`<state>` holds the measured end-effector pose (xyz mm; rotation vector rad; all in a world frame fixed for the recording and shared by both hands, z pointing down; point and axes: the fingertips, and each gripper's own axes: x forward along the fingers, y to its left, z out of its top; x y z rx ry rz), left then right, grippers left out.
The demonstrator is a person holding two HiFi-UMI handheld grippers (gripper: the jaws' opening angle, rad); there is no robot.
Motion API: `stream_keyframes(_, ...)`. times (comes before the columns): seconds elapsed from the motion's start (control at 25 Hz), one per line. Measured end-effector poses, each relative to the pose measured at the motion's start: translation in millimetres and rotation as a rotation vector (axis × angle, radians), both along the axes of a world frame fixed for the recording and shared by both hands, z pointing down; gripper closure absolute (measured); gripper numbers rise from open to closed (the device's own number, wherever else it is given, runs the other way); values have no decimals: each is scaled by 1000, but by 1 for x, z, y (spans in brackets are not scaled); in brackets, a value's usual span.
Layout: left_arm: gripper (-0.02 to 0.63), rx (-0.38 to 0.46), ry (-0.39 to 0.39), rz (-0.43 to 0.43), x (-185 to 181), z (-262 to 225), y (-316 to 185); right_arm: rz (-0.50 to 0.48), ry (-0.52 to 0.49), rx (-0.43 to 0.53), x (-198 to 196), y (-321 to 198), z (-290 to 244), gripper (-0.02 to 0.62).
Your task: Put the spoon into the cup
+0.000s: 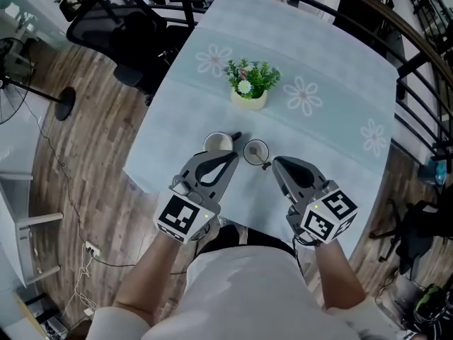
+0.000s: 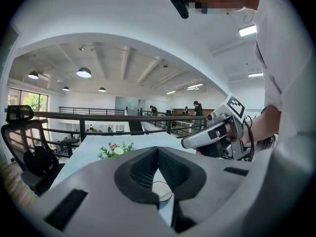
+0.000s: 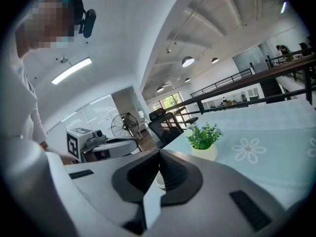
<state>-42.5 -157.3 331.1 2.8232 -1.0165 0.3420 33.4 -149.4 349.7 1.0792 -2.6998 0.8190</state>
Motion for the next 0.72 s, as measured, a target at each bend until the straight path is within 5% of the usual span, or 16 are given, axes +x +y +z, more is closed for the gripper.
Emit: stream_keyframes(0.72, 584, -49, 20, -12, -6, 9, 6, -12, 42, 11, -7, 3, 2, 574)
